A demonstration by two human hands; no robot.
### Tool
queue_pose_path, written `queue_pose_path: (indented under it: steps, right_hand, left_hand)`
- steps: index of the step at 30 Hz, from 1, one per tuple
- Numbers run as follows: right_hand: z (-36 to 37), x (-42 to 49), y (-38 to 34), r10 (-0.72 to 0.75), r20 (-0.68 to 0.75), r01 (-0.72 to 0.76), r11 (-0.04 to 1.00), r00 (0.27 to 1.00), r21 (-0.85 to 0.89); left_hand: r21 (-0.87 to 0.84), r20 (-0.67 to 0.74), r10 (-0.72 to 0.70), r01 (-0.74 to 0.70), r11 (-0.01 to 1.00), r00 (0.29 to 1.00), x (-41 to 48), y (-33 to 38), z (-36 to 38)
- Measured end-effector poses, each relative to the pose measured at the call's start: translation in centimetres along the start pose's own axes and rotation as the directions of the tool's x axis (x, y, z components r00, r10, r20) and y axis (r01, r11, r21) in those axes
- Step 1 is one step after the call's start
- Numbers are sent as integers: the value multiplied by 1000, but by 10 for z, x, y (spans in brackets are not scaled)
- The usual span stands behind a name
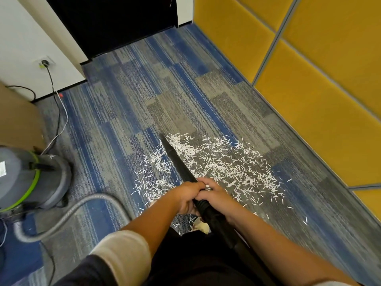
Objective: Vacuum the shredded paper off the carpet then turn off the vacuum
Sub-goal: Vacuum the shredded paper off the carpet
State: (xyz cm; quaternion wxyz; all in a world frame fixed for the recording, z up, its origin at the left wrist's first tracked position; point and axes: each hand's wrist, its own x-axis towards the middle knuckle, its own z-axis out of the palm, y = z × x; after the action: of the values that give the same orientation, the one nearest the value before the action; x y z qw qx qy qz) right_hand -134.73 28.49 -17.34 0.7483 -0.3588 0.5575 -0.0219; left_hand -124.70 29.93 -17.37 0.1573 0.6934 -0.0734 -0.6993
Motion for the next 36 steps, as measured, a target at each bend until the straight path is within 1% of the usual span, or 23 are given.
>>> queue_pose_path:
  steps: [3, 8, 12, 16, 19, 23, 26, 29, 32, 36]
  right_hand:
    - [-3, -3, 3, -7, -5, 7, 1000, 1000, 13]
    - [-10, -2, 14, -18, -100, 20, 999, 995, 28]
    - [-18, -10, 17, -17, -121, 28, 996, 992, 89]
    - [-20, -21, 17, -37, -116, 48, 994, 993, 98]
    - [-17, -20, 17, -36, -105, 46, 994, 994, 98]
    - [-8, -11, 20, -43, -91, 47, 998, 995, 42]
    - [-1, -9, 20, -39, -63, 40, 999, 997, 12]
    - [4, -6, 20, -27, -66, 27, 1000, 997, -4]
    - [4, -5, 21, -22, -70, 21, 1000, 997, -10]
    - [-2, -7, 23, -32, -78, 33, 999, 996, 22]
  left_hand:
    - [27, 28, -26, 25, 999, 999, 1, -1, 3]
    - [87, 41, -4, 0, 996, 999, -2, 2, 14]
    - [99, 47, -10, 5, 995, 999, -7, 5, 24]
    - [124, 51, 5, -12, 992, 999, -13, 5, 27]
    - [103, 60, 2, -8, 995, 998, -12, 2, 24]
    - [39, 55, -26, 23, 999, 998, -8, -5, 16]
    - [34, 37, -26, 25, 999, 999, -7, -9, 7]
    - [53, 20, 1, -2, 999, 1000, -8, -12, 2]
    - [26, 26, -2, 2, 1000, 1000, -6, -12, 3]
    - [94, 23, -16, 14, 995, 1000, -3, -12, 8]
